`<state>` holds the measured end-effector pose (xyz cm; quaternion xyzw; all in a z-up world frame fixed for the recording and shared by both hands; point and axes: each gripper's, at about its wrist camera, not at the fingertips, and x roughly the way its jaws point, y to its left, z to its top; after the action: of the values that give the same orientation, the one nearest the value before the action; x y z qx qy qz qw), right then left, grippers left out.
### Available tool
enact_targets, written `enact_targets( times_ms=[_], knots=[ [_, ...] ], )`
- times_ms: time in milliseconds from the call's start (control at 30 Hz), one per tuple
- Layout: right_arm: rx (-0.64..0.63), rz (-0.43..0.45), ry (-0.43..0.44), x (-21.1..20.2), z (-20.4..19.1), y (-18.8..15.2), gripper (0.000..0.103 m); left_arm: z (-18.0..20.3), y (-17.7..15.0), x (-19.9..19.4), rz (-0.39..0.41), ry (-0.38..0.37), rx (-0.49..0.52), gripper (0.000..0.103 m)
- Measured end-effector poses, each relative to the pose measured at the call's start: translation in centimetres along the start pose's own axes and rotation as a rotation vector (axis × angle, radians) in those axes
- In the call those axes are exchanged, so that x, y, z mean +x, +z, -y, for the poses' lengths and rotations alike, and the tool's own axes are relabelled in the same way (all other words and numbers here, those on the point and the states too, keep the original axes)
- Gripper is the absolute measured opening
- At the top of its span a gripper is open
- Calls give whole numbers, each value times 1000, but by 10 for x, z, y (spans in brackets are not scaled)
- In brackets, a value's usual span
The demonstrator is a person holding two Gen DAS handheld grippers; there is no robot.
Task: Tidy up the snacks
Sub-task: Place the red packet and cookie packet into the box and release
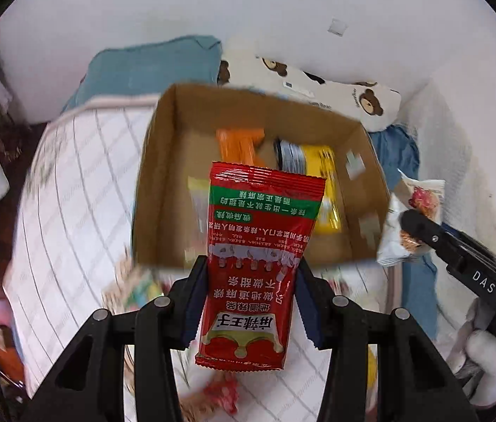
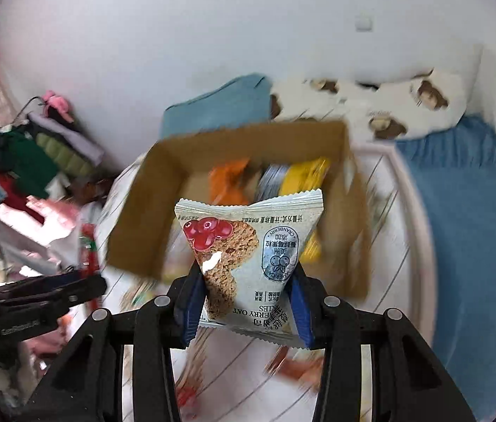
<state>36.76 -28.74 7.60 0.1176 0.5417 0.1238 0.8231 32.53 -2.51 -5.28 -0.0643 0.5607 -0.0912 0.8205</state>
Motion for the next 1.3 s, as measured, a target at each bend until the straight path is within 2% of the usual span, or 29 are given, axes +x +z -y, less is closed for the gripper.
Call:
enact_targets(
  times_ms=[167,333,467,500,533,567,600,633,1000,1300],
  knots=[
    [13,-60,-87,46,23,59,46,-9,62,41,-59,59,-9,44],
    [51,-150,-134,104,39,81,46,-29,102,94,-112,139,-31,45],
    [104,-182,-142,132,53,83,49,-36,117,126,-181,152,-38,46],
    [105,-191,-153,138,55,83,67,-36,120,132,-197,155,-35,50],
    [108,-202,-170,143,56,83,83,-36,122,138,-207,158,-33,61],
    [111,-207,-168,146,58,82,103,-36,123,142,-210,152,-33,81],
    [113,-206,-154,146,58,81,103,-36,124,146,-212,148,-35,89],
    [116,-212,-156,150,59,81,103,-36,124,146,-208,145,-37,93],
    [100,-230,-173,157,53,74,103,-30,103,150,-224,131,-34,93],
    [82,-222,-186,147,43,67,103,-26,84,134,-192,164,-14,93]
  ],
)
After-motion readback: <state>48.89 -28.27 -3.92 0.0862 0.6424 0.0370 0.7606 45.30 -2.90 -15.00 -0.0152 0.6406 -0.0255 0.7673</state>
